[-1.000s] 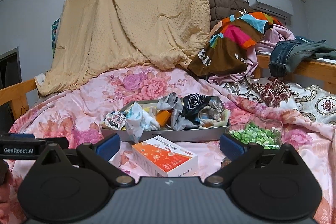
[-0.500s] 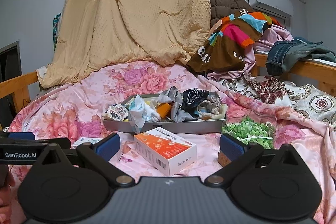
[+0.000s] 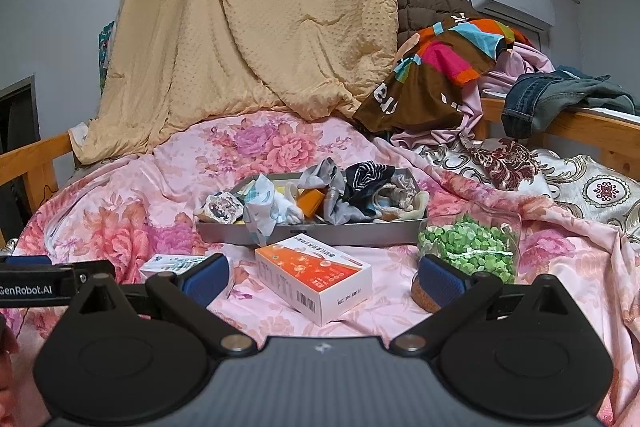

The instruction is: Organize soft objects

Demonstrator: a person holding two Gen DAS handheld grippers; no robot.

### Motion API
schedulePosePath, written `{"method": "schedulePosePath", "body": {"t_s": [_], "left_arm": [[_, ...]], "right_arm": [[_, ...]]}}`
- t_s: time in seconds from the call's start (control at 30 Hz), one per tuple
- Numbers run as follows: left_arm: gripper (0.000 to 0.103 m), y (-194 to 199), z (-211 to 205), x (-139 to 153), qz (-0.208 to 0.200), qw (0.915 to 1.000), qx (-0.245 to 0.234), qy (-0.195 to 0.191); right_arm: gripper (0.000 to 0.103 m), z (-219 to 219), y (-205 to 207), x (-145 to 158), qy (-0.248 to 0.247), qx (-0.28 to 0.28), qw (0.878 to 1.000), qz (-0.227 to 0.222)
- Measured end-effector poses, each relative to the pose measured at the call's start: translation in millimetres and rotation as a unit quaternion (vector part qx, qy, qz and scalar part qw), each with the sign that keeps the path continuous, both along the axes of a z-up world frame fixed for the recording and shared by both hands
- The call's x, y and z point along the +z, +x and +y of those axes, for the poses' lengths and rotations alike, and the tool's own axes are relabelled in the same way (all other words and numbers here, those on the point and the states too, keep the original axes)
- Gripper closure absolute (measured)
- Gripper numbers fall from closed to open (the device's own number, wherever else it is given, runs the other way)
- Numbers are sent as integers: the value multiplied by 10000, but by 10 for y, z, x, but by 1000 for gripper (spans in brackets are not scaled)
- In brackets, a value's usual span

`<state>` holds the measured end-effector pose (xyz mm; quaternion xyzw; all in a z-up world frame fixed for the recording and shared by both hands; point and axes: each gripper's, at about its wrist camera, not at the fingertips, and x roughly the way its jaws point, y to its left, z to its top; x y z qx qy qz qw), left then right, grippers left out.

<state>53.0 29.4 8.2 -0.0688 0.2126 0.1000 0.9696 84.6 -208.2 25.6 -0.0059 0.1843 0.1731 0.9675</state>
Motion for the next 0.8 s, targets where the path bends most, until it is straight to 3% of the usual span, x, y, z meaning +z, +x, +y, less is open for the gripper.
{"method": "schedulePosePath", "body": {"t_s": [0.53,0.8], "left_arm": [[1,-80,-49,-59,51,9998,-57,183],[1,-82,-73,-74,63,9997,-77,229]], "right_arm": [[0,-66,-18,-24,-2,-190,9996,206],[0,17,0,-82,-174,5,9990,406]]}}
